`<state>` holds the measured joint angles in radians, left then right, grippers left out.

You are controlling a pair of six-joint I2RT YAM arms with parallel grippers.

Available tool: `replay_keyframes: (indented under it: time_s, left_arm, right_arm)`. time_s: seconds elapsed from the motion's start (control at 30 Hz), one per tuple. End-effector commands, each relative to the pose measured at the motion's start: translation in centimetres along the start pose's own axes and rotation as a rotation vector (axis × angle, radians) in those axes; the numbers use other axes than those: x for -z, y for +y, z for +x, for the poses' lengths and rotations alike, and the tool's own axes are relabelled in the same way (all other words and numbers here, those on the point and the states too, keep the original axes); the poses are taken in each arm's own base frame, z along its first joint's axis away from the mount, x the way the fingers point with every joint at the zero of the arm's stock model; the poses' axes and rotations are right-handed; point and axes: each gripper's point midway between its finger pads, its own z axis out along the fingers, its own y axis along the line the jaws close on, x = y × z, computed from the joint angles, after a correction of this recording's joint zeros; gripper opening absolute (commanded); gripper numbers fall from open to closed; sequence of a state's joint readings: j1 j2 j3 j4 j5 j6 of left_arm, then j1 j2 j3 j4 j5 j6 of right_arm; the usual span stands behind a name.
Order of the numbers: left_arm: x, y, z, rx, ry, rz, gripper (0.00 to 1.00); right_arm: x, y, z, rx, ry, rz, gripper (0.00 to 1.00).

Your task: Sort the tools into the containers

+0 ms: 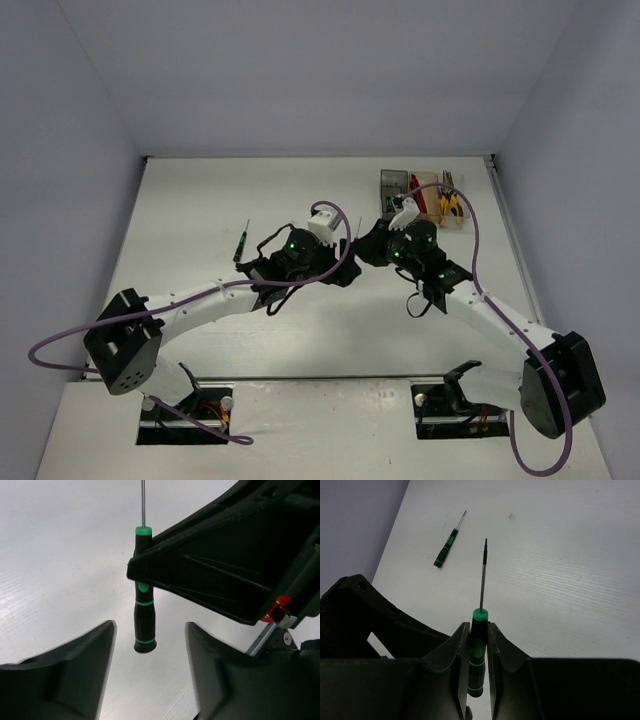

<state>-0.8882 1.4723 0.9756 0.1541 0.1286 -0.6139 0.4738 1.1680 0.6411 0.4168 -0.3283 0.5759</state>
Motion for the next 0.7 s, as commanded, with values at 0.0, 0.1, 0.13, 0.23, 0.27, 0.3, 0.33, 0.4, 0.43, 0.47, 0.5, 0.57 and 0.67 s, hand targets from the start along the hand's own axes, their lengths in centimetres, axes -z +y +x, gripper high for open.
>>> replay_keyframes:
  time_s: [0.0, 0.1, 0.13, 0.23, 0.27, 0.3, 0.33, 0.4, 0.43, 0.47, 0.5, 0.57, 0.67]
  left_arm:
    - [1.6, 0.4, -4.8, -0.028, -0.099, -0.093, 0.69]
    - [3.5, 3.9, -4.8, -0.055, -0.054, -0.288, 0.71]
    - [4.7, 5.8, -5.0, -0.066, -0.036, -0.385, 0.71]
    - [8.0, 10.0, -5.0, -0.069, 0.009, -0.564, 0.71]
    - [9.2, 11.0, -4.8, -0.067, 0.022, -0.599, 0.71]
    - [10.3, 12.1, -4.5, -0.064, 0.042, -0.631, 0.71]
    - [11.3, 13.1, -4.3, -0.054, 0.050, -0.658, 0.71]
    - [13.1, 14.7, -4.0, -0.032, 0.053, -0.703, 0.71]
    - [14.2, 15.3, -3.7, -0.025, 0.052, -0.717, 0.71]
    - [15.4, 16.0, -3.3, -0.017, 0.050, -0.734, 0.71]
    - [16.3, 16.3, -3.0, -0.016, 0.052, -0.747, 0.71]
    - [17.8, 16.4, -2.8, -0.015, 0.039, -0.757, 0.71]
    - [20.0, 16.2, -2.6, -0.023, 0.017, -0.763, 0.71]
  right_arm:
    - [-1.1, -2.0, -6.1, 0.115, -0.105, 0.112, 0.00]
    - [-2.1, -5.3, -9.1, 0.128, -0.109, 0.212, 0.00]
    - [-2.7, -6.2, -10.5, 0.143, -0.107, 0.241, 0.00]
    - [-4.2, -9.3, -13.8, 0.164, -0.099, 0.345, 0.00]
    - [-5.2, -10.5, -14.5, 0.170, -0.088, 0.368, 0.00]
    - [-5.9, -11.2, -15.6, 0.164, -0.093, 0.378, 0.00]
    - [-6.8, -12.6, -15.1, 0.149, -0.063, 0.390, 0.00]
    - [-8.0, -14.1, -16.0, 0.143, -0.059, 0.409, 0.00]
    - [-8.9, -15.0, -16.3, 0.149, -0.047, 0.426, 0.00]
    - [-9.8, -15.9, -16.9, 0.159, -0.041, 0.443, 0.00]
    - [-10.0, -16.4, -18.1, 0.170, -0.054, 0.466, 0.00]
    - [-10.9, -17.9, -18.3, 0.182, -0.034, 0.498, 0.00]
    - [-11.7, -19.6, -19.4, 0.199, -0.025, 0.542, 0.00]
